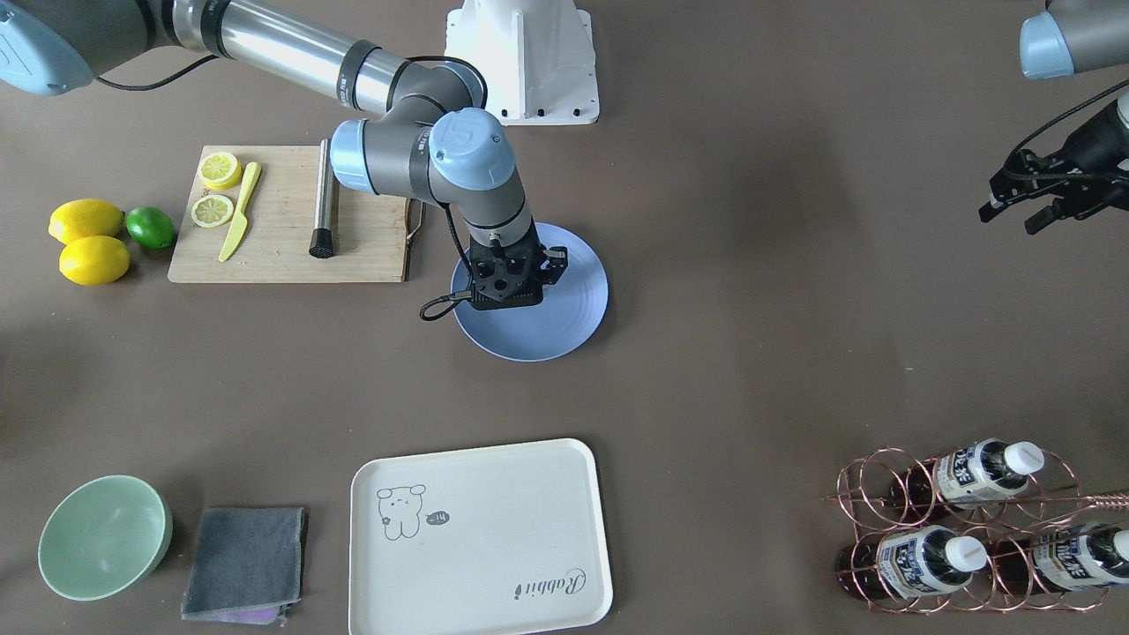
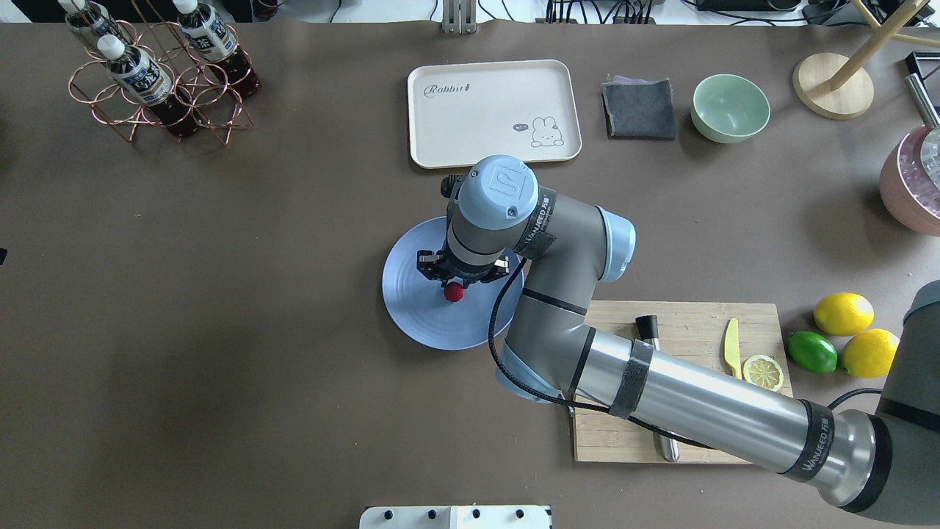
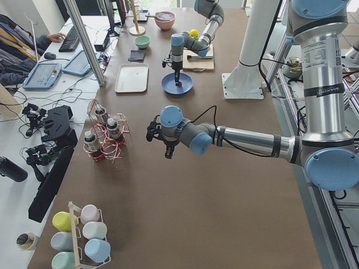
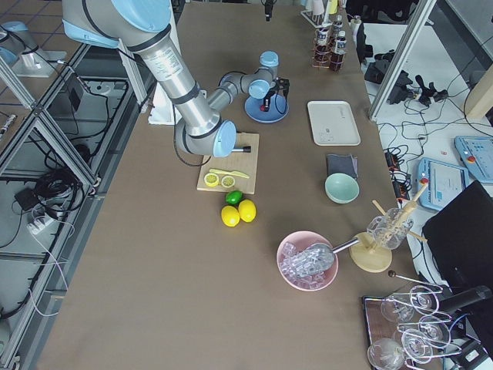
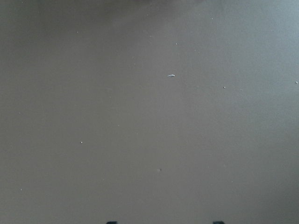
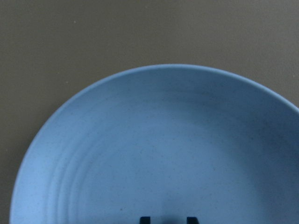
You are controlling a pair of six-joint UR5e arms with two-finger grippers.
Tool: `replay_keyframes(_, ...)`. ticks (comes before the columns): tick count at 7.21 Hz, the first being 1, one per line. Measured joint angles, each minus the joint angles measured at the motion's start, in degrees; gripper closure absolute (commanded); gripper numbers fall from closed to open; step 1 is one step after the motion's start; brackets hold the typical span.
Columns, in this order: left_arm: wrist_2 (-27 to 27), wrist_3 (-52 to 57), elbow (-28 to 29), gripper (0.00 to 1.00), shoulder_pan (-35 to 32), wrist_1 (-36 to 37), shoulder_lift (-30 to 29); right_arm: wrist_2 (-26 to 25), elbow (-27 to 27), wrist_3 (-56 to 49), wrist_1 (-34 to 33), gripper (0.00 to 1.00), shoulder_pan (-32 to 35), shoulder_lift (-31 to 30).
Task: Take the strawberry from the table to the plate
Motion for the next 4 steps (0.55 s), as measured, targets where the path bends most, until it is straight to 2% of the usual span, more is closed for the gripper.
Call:
replay_keyframes(2,0.09,0.00,0.09,0.25,-0.03,0.00,0.12,0.51,0.77,-0.14,-0.54,0.00,1.24,0.27)
replay_keyframes(3,0.14,-0.01,0.07,0.25,-0.06,0.00,0.34,1.17,2.49,-0.18,-2.01,0.00,1.98,0.25)
replay_keyframes(4,0.19,-0.03,0.07,0.25,-0.07,0.00,0.50,2.65,6.67,-0.55,-5.94,0.00,3.46,-0.59)
